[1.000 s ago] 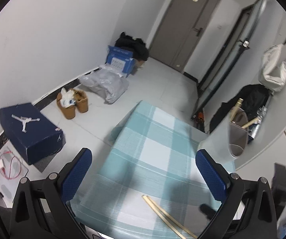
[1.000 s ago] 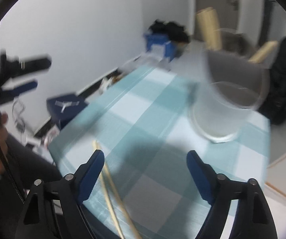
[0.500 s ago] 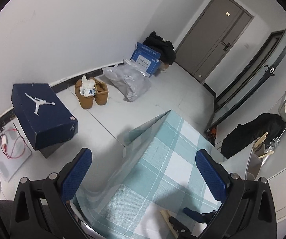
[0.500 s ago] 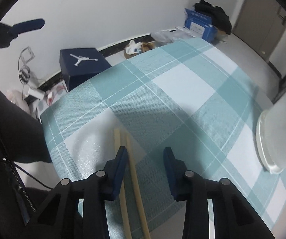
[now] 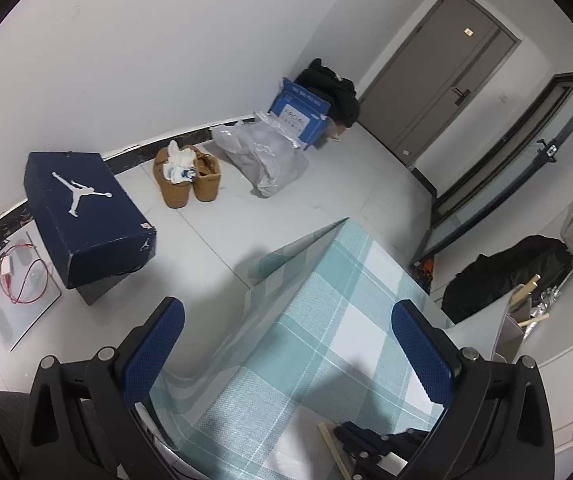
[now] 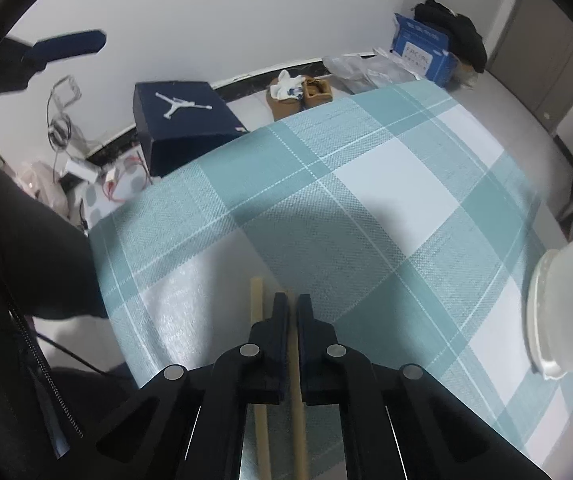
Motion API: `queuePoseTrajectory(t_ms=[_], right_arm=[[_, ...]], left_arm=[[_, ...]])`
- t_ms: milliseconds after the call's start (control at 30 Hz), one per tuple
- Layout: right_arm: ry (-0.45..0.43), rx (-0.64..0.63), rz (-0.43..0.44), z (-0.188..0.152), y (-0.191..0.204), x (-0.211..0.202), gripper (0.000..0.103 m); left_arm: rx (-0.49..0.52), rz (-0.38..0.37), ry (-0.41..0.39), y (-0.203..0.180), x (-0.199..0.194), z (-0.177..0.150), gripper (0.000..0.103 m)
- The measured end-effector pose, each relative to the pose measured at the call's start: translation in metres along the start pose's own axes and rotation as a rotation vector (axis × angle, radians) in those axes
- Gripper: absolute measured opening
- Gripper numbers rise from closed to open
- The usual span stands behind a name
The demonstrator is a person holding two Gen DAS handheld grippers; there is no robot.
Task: Organize utensils
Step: 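Lower the right tool onto a wooden chopstick on the cloth and grasp it, then grasp the last wooden chopstick with the left tool while the right tool lifts its chopstick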
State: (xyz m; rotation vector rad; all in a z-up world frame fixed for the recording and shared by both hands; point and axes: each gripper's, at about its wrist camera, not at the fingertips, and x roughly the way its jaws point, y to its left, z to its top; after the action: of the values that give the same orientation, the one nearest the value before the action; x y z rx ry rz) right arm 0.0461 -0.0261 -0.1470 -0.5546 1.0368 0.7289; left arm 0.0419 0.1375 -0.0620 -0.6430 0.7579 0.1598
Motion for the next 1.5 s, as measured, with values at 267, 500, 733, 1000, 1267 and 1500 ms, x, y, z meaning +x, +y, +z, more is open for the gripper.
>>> queuePoseTrajectory(t_ms=[267,500,733,1000,1267,1500], right_arm=[[-0.111,0.221,-0.034,-0.035,-0.059,-0.037,0.003],[-0.329,0.505,0.019,-0.067,-0.118,-0.093,0.003],[-0.476,0.727,0.096,-0.103,-0.159,-0.117,0.003],[-0.53,0.731,0.051,-0.113,-0.166,-0.139,0.003],[-0.602,0.696,0.015,-0.125,-0.169,-0.163,0.003],[-0.66,0.691,0.03,-0.133,-0.169,-0.177,0.003]], left_arm=[[0.027,0.004,0.029,-0.002,0.004,-0.009,0.102],[0.144,0.002,0.146,-0.021,0.019,-0.034,0.102],[0.26,0.058,0.288,-0.041,0.035,-0.068,0.101],[0.286,0.123,0.381,-0.052,0.045,-0.092,0.101],[0.308,0.204,0.408,-0.062,0.056,-0.108,0.098],[0.332,0.3,0.356,-0.067,0.061,-0.107,0.081]])
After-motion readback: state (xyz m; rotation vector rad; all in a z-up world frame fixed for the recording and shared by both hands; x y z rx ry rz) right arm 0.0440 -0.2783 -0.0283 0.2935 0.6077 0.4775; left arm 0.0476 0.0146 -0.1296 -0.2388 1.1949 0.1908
